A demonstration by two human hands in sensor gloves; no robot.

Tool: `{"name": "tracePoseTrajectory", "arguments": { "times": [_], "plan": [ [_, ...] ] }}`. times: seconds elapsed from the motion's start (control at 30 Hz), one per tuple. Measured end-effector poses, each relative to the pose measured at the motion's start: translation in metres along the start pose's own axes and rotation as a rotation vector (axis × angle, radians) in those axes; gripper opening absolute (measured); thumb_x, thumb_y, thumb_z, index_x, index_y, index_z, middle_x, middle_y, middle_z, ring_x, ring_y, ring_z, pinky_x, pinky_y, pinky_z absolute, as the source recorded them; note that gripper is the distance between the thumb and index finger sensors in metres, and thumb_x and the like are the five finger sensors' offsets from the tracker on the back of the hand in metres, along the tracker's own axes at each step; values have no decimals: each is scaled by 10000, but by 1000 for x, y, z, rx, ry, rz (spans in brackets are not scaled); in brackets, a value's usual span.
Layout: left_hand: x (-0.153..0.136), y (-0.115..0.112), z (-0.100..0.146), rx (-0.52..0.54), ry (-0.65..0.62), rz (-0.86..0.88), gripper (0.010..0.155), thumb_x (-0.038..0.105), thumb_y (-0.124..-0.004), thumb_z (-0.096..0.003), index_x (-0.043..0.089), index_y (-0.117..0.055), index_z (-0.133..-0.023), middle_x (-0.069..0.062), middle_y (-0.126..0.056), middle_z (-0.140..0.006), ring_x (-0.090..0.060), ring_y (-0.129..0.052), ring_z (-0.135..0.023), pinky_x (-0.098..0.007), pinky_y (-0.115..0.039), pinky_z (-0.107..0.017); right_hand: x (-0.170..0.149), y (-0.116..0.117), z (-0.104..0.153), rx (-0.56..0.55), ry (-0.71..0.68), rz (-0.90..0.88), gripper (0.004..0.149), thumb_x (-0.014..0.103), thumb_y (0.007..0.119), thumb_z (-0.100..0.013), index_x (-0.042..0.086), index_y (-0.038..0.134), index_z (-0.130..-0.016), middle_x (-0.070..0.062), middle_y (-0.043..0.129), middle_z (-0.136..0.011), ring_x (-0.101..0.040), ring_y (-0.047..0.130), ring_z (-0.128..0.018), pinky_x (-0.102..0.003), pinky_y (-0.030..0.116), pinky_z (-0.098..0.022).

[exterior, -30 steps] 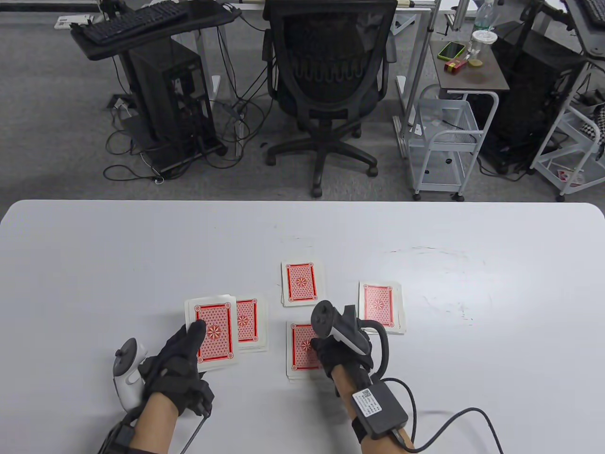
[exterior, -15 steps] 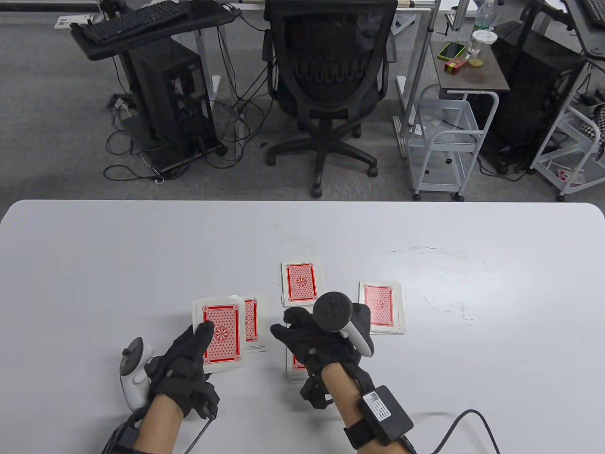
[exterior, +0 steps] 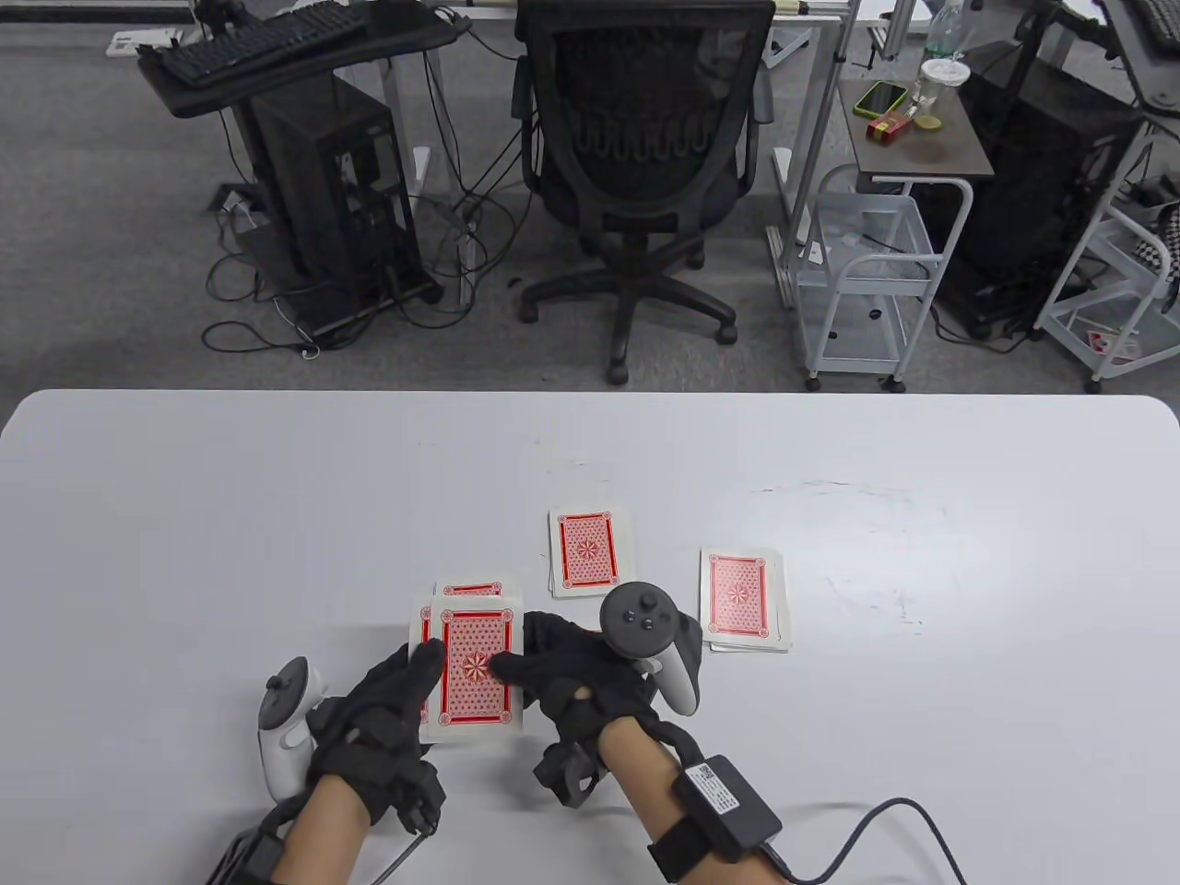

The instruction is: Four-player card dealing with fan arrangement

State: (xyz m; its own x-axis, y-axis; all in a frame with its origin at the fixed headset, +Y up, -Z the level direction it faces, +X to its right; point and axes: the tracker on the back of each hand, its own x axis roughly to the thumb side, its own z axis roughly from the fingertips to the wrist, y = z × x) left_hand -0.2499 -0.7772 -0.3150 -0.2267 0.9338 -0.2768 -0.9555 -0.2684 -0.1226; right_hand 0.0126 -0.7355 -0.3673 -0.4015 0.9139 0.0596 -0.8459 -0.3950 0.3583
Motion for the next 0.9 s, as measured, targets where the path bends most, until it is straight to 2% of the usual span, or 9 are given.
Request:
{"name": "tracePoseTrajectory", "arguments": {
  "times": [0.17, 0.3, 0.37, 0.57, 0.63, 0.8, 0.9],
  "plan": [
    [7, 30, 2, 108, -14, 42, 471, 484, -775, -509, 290, -753, -939, 55, -931, -870, -252, -1035, -720, -440, -886, -512, 4, -13, -15, -30, 7, 54, 617, 330, 900, -470, 37, 663, -958, -15, 915, -674, -175, 1041, -393, -538, 767, -486],
    [12, 61, 8, 234, -5, 38, 471, 493, -766, -518, 306, -735, -948, 70, -917, -886, -245, -1020, -745, -434, -879, -532, 12, -15, -42, -41, 58, 154, 665, 334, 885, -488, 18, 597, -998, -19, 879, -706, -153, 992, -353, -540, 759, -472],
    [14, 68, 10, 270, -8, 55, 472, 494, -764, -520, 305, -731, -951, 70, -914, -889, -245, -1019, -746, -433, -878, -533, 16, -11, -55, -38, 84, 223, 690, 343, 882, -490, 12, 570, -1010, -17, 867, -709, -141, 978, -338, -538, 756, -471],
    [16, 68, 11, 262, -25, 92, 471, 494, -765, -519, 306, -733, -950, 71, -915, -889, -246, -1020, -745, -435, -877, -533, 25, 29, -105, 13, 197, 552, 739, 367, 877, -493, -18, 534, -1022, -12, 873, -687, -110, 967, -295, -525, 771, -454],
    [16, 66, 10, 257, -24, 82, 471, 493, -765, -520, 305, -733, -950, 69, -914, -889, -246, -1021, -745, -436, -878, -532, 25, 40, -112, 20, 232, 666, 753, 382, 880, -491, -19, 531, -1024, -2, 878, -675, -102, 964, -285, -520, 774, -451],
    [16, 66, 8, 244, -20, 76, 470, 495, -765, -521, 308, -732, -951, 70, -914, -890, -244, -1019, -747, -432, -876, -538, 16, 67, -124, 13, 312, 1093, 773, 453, 874, -485, 1, 552, -1023, 38, 899, -629, -72, 952, -248, -498, 788, -441],
    [16, 66, 7, 242, -20, 73, 471, 495, -767, -520, 306, -733, -951, 70, -914, -890, -245, -1020, -746, -434, -878, -533, 14, 68, -123, 8, 300, 1118, 752, 484, 855, -484, 27, 584, -1016, 57, 902, -609, -67, 948, -241, -495, 789, -439]
  ]
}}
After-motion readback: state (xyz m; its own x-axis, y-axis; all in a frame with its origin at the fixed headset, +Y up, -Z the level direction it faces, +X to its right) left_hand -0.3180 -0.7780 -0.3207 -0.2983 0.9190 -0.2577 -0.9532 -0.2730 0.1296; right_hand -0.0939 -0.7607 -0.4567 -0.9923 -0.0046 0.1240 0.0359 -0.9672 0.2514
